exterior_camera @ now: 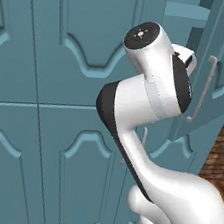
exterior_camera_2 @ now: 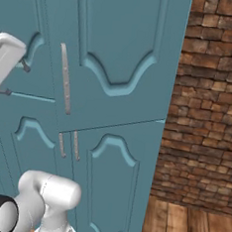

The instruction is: Retrieve the bowl from the cabinet, then place the raw meat into the bowl to avoid contamination.

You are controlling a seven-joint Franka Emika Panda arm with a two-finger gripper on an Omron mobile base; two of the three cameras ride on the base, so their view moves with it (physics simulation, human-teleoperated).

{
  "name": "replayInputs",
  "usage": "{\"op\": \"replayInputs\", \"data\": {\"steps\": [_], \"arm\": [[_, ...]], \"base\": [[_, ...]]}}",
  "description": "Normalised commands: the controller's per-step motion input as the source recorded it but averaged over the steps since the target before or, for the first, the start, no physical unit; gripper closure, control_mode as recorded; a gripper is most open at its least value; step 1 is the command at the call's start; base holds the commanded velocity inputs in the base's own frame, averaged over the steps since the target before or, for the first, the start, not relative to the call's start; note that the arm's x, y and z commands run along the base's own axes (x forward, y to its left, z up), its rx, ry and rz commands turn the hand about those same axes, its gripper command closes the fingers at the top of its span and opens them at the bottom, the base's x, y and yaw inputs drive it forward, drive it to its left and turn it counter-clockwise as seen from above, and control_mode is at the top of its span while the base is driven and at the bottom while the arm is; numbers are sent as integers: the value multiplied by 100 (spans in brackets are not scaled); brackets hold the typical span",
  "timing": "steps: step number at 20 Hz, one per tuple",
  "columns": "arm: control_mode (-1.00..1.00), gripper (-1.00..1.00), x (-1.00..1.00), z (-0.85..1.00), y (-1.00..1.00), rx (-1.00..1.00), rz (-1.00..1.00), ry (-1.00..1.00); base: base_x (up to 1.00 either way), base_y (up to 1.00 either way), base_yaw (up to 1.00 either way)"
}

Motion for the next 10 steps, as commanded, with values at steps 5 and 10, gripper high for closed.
{"op": "replayInputs", "data": {"steps": [5, 10], "arm": [[-100, -100, 5, -15, -37, -10, 2, 12], [-100, -100, 28, -16, -32, 0, 3, 5]], "base": [[0, 0, 0], [0, 0, 0]]}}
